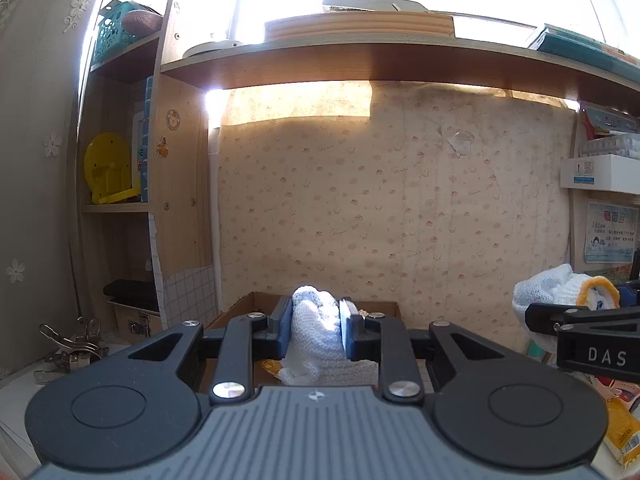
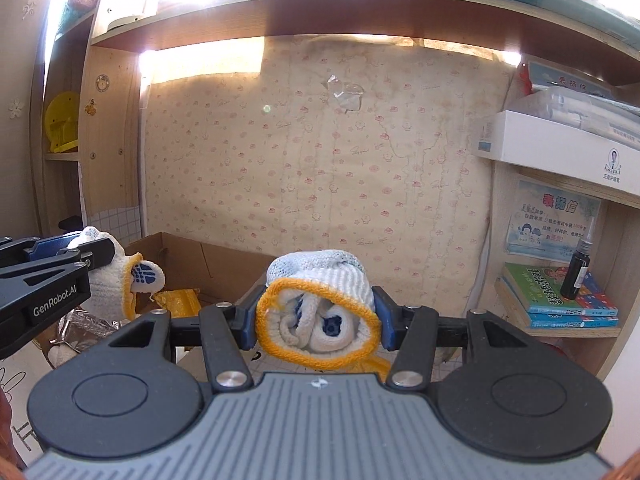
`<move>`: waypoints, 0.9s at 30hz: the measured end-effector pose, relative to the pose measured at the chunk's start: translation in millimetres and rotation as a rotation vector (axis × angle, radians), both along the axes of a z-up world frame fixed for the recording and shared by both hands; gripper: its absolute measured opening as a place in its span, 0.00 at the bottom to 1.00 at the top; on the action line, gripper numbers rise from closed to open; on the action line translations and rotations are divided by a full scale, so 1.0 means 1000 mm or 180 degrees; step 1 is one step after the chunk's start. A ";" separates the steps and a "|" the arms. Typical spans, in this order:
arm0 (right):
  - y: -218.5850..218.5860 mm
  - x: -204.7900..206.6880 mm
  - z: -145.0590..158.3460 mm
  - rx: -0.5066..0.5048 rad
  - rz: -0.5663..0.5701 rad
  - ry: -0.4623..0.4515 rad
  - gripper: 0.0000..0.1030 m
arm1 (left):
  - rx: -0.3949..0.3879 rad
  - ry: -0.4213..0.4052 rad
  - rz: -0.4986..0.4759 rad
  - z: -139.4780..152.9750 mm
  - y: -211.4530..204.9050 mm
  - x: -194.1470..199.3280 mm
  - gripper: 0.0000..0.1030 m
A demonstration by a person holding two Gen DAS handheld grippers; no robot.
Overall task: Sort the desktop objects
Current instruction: 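Carry both held gloves over the cardboard box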
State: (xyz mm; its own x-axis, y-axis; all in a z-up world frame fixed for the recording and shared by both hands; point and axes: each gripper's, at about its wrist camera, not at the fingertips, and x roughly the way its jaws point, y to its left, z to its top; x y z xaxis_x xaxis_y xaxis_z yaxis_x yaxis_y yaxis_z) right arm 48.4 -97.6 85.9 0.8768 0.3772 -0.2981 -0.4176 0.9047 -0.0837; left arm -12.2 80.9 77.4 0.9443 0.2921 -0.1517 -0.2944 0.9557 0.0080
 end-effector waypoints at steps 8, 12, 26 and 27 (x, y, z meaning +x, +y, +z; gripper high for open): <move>0.039 0.000 -0.001 -0.0072 0.0218 -0.0009 0.52 | -0.0067 0.0035 0.0177 -0.003 0.034 -0.003 0.25; 0.058 0.002 -0.002 -0.0113 0.0323 -0.0001 0.52 | -0.0091 0.0073 0.0255 -0.007 0.051 -0.005 0.25; 0.119 0.013 -0.012 -0.0213 0.0635 0.0078 0.52 | -0.0201 0.0197 0.0417 -0.021 0.092 0.004 0.25; 0.122 0.014 -0.013 -0.0219 0.0650 0.0085 0.52 | -0.0208 0.0209 0.0422 -0.022 0.094 0.006 0.25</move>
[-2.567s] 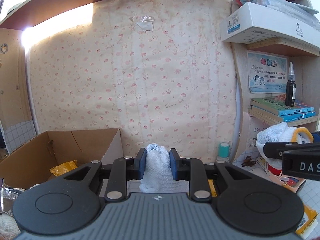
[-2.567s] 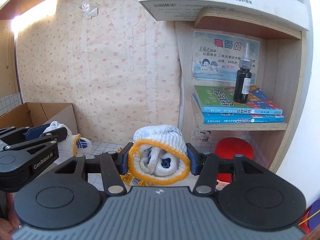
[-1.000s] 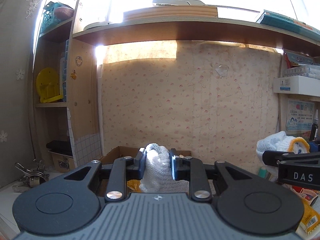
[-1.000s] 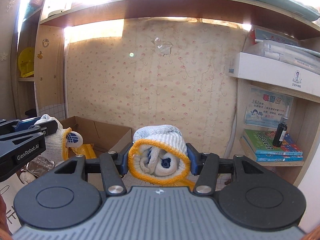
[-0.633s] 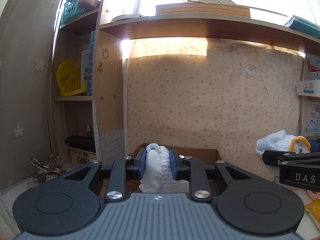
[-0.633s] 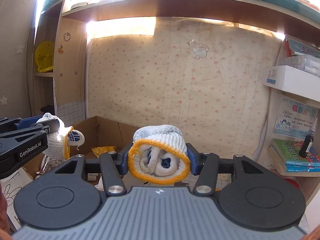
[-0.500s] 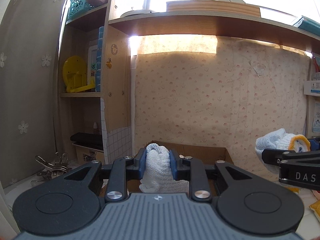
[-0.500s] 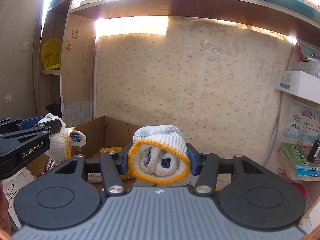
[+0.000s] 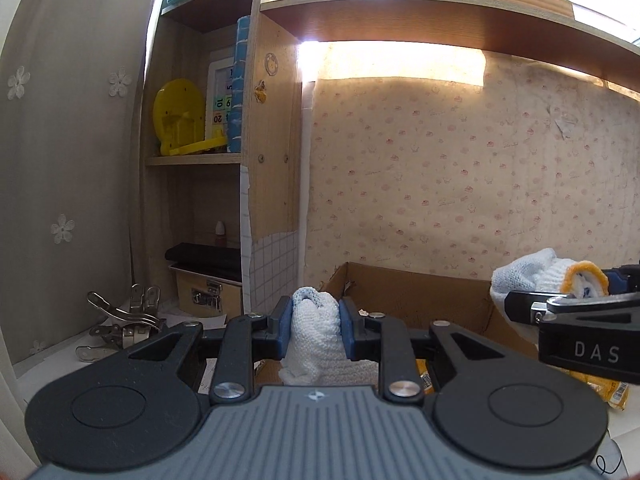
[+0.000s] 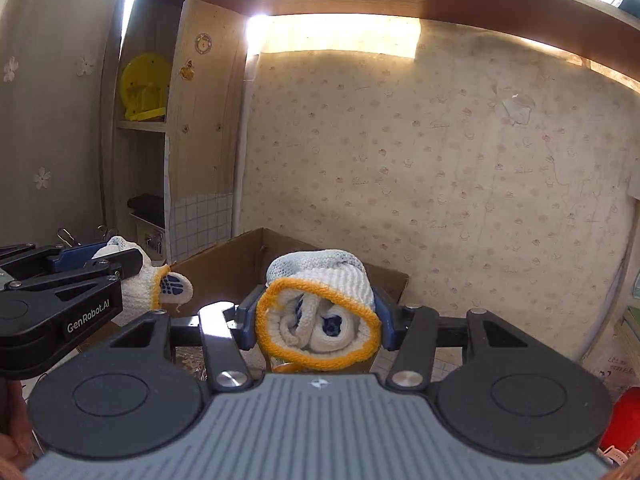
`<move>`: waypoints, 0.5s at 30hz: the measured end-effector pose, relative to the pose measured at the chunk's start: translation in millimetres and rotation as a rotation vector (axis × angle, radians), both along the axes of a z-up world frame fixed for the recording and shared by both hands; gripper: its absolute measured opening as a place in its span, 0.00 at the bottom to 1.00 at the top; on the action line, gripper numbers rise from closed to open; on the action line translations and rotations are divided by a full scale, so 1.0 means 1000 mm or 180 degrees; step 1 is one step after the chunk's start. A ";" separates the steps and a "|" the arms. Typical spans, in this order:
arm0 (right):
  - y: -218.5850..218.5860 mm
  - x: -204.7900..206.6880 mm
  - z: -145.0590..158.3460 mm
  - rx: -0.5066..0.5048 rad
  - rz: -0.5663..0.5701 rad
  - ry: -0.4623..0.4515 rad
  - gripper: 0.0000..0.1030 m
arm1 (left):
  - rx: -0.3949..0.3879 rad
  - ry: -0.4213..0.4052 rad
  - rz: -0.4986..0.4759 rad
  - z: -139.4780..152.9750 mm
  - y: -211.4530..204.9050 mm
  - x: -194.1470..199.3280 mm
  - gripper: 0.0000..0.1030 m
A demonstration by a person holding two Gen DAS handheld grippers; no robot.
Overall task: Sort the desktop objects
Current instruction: 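Carry both held gloves over the cardboard box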
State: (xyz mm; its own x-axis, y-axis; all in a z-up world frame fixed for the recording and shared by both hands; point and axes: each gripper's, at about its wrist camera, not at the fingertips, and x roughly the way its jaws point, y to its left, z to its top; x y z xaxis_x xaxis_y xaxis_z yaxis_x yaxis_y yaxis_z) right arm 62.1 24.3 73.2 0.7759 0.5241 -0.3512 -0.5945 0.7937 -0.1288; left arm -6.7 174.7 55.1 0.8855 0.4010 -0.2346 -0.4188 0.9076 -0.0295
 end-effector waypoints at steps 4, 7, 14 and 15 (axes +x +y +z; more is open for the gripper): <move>0.010 0.004 -0.003 -0.0004 0.0037 0.0034 0.52 | -0.0031 0.0045 0.0012 -0.004 0.006 0.005 0.25; 0.017 0.007 -0.006 -0.0021 0.0065 0.0052 0.52 | -0.0030 0.0072 0.0020 -0.007 0.009 0.009 0.25; 0.028 0.013 -0.011 -0.0053 0.0110 0.0100 0.52 | -0.0044 0.0125 0.0023 -0.012 0.012 0.016 0.25; 0.029 0.014 -0.013 -0.0059 0.0118 0.0108 0.52 | -0.0053 0.0133 0.0019 -0.013 0.013 0.016 0.25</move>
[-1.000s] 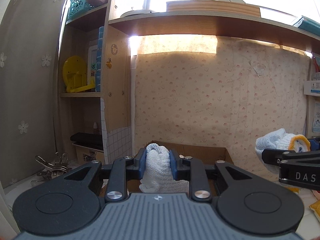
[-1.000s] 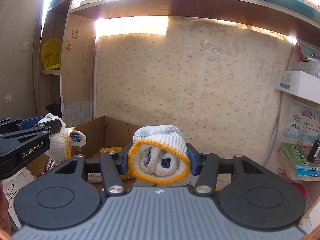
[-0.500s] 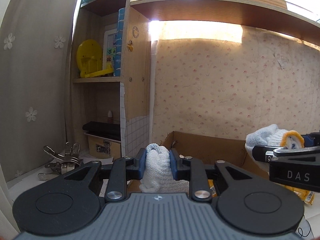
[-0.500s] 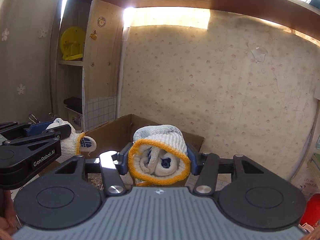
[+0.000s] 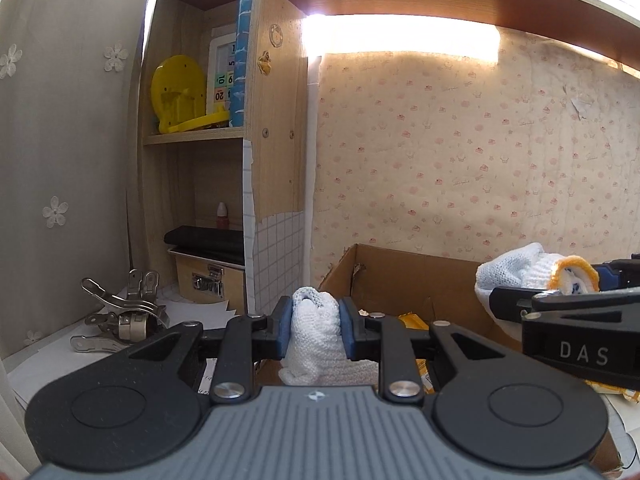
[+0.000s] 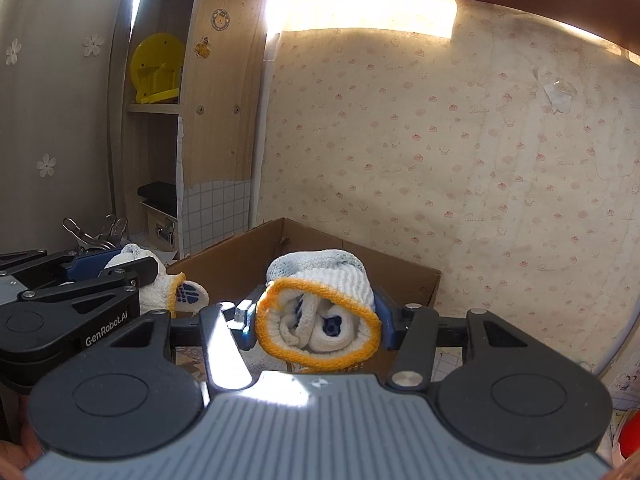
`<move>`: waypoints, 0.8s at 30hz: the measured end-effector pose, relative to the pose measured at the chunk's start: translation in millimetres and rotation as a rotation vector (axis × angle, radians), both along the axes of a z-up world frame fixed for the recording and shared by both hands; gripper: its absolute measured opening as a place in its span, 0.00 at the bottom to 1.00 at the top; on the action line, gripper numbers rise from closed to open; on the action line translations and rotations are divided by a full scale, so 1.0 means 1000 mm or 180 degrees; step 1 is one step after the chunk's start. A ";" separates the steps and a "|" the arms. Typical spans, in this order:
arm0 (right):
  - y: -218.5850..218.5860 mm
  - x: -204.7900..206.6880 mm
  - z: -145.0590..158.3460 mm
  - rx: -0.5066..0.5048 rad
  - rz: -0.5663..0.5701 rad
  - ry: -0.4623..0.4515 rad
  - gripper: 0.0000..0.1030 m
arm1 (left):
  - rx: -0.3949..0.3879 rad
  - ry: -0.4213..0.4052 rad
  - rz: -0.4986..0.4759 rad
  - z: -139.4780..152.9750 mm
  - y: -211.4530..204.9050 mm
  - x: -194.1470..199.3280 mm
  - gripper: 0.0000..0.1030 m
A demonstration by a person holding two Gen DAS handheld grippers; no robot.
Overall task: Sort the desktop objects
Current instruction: 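Carry both held gloves over the cardboard box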
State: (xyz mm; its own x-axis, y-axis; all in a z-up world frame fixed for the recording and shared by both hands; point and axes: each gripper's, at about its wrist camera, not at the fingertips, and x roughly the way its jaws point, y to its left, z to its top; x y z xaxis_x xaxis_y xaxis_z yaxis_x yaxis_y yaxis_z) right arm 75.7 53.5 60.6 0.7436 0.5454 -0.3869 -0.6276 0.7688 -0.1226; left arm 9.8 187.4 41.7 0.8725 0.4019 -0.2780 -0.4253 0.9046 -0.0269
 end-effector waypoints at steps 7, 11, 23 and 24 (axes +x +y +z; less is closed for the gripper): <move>0.005 0.005 -0.004 -0.0022 0.0008 0.0038 0.52 | -0.0008 0.0027 -0.0003 -0.003 0.000 0.004 0.25; 0.007 0.008 -0.006 -0.0032 0.0016 0.0055 0.52 | -0.0018 0.0048 -0.0008 -0.004 0.001 0.007 0.25; 0.011 0.010 -0.007 -0.0034 0.0015 0.0074 0.52 | -0.0018 0.0065 -0.0003 -0.004 0.000 0.010 0.25; 0.012 0.010 -0.007 -0.0026 0.0014 0.0075 0.52 | -0.0006 0.0068 0.0004 -0.005 0.000 0.010 0.25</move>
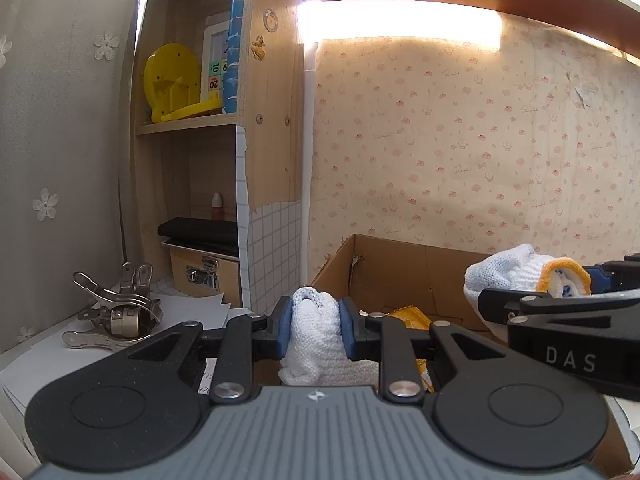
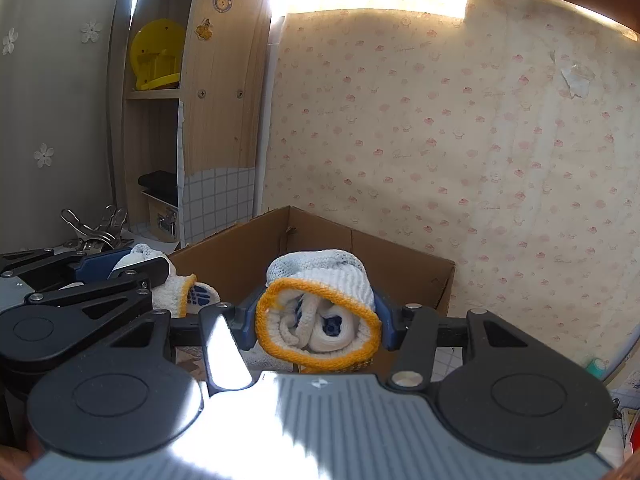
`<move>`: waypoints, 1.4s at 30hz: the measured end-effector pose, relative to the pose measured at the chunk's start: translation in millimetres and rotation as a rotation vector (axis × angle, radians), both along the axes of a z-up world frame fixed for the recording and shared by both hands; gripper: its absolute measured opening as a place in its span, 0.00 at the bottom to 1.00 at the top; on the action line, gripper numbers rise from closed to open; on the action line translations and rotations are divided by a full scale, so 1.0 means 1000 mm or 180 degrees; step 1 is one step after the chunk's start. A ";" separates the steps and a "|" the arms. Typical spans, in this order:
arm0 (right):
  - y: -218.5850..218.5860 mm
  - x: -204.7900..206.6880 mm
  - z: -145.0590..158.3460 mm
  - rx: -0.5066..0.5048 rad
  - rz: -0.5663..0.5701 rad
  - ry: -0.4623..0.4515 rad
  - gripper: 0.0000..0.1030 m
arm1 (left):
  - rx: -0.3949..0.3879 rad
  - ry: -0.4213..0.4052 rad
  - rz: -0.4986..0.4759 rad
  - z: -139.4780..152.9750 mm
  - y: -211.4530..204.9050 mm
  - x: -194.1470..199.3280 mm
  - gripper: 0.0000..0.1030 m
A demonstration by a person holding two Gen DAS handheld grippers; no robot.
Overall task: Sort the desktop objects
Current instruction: 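Carry both held gloves over the cardboard box, then open both grippers to drop the gloves into the box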
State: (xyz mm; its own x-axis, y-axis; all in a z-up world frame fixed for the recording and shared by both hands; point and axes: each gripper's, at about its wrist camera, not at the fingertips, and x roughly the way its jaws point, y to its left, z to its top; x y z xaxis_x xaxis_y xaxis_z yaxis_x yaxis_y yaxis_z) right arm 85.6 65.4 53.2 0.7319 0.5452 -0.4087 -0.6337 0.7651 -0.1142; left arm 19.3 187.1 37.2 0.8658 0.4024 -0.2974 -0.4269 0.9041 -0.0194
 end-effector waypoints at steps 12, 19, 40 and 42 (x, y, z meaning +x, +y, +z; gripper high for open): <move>0.006 0.003 0.000 0.0007 0.0041 0.0025 0.52 | -0.0016 -0.0002 0.0011 0.002 0.003 0.004 0.25; 0.012 0.005 0.001 0.0016 0.0077 0.0042 0.52 | 0.0013 -0.0007 0.0007 0.005 0.003 0.008 0.25; 0.019 0.014 -0.001 0.0050 0.0064 0.0088 0.53 | 0.0013 0.0018 0.0016 0.006 0.005 0.016 0.28; 0.019 0.015 -0.001 0.0047 0.0061 0.0080 0.55 | 0.0008 0.0026 0.0020 0.007 0.005 0.017 0.31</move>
State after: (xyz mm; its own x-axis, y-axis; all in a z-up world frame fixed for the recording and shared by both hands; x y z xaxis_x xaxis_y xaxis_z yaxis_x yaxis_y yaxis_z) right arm 100.1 84.4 52.6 0.7109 0.5651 -0.4186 -0.6507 0.7543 -0.0868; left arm 36.0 191.9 43.8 0.8608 0.4088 -0.3033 -0.4328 0.9014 -0.0136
